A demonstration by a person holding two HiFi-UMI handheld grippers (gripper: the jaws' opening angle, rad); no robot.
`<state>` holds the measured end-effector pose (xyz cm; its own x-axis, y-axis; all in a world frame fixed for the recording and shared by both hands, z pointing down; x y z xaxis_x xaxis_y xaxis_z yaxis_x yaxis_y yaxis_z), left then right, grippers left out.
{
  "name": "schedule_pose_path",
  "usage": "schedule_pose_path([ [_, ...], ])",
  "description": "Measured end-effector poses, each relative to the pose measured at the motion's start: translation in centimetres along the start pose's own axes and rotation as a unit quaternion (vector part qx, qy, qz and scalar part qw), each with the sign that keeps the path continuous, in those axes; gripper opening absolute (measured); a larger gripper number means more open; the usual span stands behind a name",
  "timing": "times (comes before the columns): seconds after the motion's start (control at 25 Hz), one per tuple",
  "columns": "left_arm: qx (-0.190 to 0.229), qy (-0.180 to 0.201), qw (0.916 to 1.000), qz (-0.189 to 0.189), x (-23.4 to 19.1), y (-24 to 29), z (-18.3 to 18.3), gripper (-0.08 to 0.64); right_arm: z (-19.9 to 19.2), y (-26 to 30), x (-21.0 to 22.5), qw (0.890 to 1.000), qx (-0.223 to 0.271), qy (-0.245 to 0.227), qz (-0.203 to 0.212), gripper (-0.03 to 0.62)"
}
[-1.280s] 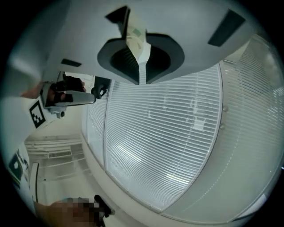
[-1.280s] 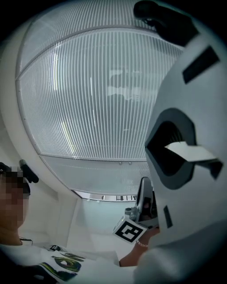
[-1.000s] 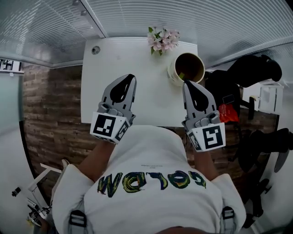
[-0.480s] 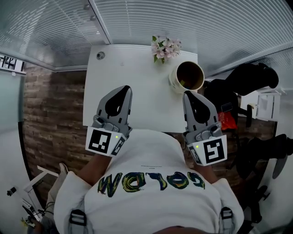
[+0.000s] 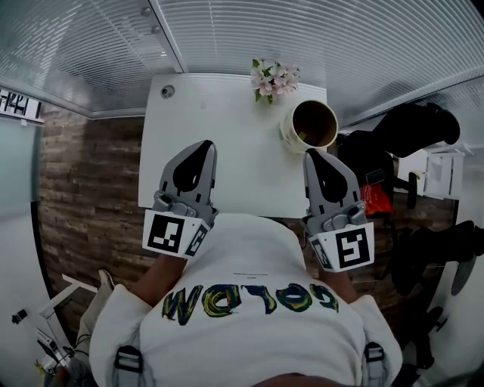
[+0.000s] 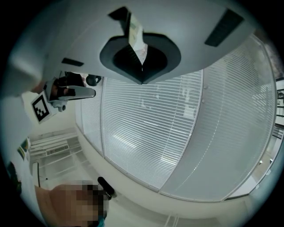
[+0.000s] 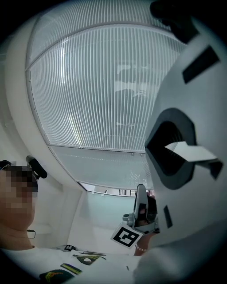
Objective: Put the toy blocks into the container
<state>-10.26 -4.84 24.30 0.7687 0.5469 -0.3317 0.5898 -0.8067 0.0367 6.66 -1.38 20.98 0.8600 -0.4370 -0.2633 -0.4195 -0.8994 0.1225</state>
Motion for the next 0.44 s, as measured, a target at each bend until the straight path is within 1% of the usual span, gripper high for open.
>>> schedule_pose_path([
  [0.16, 0.006, -0.007, 0.9999, 0.011, -0.4, -0.3, 0.21, 0.012, 0.1, -0.3, 0.2, 1.0, 0.0, 0.002, -0.005, 0.008],
  [0.44, 0.007, -0.005, 0.9999, 0.009, -0.13, -0.55, 0.3, 0.012, 0.23, -0.65, 0.16, 1.0, 0.0, -0.001, -0.01, 0.008],
])
Point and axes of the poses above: the fingertips, and each gripper's own axes: y forward along the fingers, x to its right, z out of its top, the point moved 1 cm from there along -y, backward along the fingers, and after that the axes turned 10 degrees about -y, right-handed, at the moved point
